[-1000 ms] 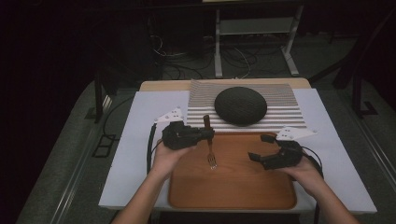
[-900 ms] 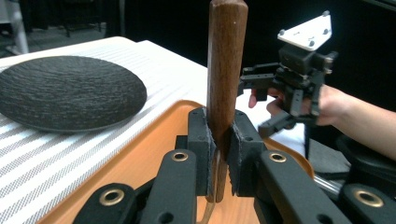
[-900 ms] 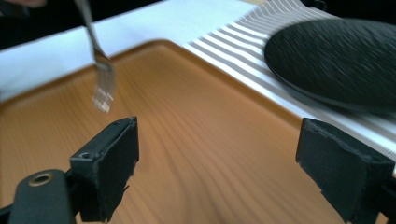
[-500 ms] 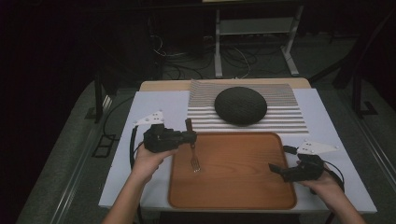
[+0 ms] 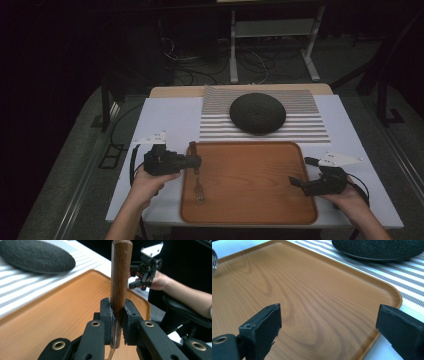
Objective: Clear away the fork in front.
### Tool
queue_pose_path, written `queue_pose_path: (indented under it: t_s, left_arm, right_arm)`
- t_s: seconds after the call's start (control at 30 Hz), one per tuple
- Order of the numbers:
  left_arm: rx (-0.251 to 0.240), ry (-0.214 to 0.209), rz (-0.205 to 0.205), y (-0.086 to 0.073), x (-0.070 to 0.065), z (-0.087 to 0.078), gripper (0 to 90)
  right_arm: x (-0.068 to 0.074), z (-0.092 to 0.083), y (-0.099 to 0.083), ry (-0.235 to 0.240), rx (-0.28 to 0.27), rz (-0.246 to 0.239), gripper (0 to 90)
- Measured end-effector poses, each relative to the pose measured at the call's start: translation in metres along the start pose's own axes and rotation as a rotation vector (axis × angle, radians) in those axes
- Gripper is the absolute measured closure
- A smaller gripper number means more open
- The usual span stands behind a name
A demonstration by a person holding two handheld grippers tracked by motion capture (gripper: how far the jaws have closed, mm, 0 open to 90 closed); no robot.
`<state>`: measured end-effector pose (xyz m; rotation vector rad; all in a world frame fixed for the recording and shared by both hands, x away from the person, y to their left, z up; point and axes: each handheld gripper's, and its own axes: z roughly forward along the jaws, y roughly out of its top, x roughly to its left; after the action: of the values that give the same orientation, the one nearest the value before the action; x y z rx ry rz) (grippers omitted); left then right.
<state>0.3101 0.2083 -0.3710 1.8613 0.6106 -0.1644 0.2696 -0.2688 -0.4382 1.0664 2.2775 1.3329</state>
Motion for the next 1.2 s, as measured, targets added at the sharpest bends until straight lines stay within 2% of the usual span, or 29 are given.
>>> queue_pose_path:
  t_s: [0.07,0.13,0.3,0.37,0.4,0.43,0.47,0.5,0.63,0.67,0.87,1.2]
  left_arm:
    - [-0.010,-0.008,-0.003,-0.001,0.002,0.002,79.4]
    - [-0.014,0.001,0.005,-0.001,0.005,0.004,78.8]
    - [0.007,0.078,0.036,-0.002,0.015,0.011,75.5]
    - [0.011,0.088,0.035,-0.003,0.017,0.012,74.2]
    - [0.021,0.114,0.046,-0.003,0.020,0.016,73.4]
    - [0.021,0.114,0.046,-0.003,0.020,0.016,72.4]
    - [0.045,0.139,0.056,-0.004,0.024,0.019,71.3]
    - [0.057,0.146,0.056,-0.005,0.026,0.022,70.3]
    - [0.079,0.156,0.048,-0.009,0.030,0.029,67.3]
    - [0.097,0.167,0.047,-0.012,0.032,0.033,66.6]
    - [0.119,0.177,0.017,-0.019,0.037,0.040,64.5]
    - [0.179,0.177,-0.004,-0.028,0.042,0.053,64.9]
  right_arm:
    - [0.000,0.000,0.000,-0.001,-0.002,0.000,6.3]
    - [0.000,0.000,0.001,0.002,-0.005,0.000,6.3]
    - [0.001,0.000,0.002,0.005,-0.006,-0.003,6.3]
    - [0.002,0.001,0.002,0.007,-0.007,-0.007,6.3]
    - [0.002,0.001,0.002,0.007,-0.007,-0.009,6.3]
    - [0.002,0.001,0.002,0.007,-0.007,-0.009,6.3]
    - [0.002,0.001,0.002,0.007,-0.003,-0.013,6.3]
    - [0.002,0.002,0.002,0.006,0.000,-0.011,6.3]
    - [0.002,0.002,0.002,0.009,0.001,-0.011,6.3]
    - [0.002,0.002,0.002,0.011,0.001,-0.011,6.3]
    - [0.003,0.003,0.002,0.013,0.006,-0.014,6.3]
    - [0.003,0.003,0.002,0.016,0.007,-0.017,6.3]
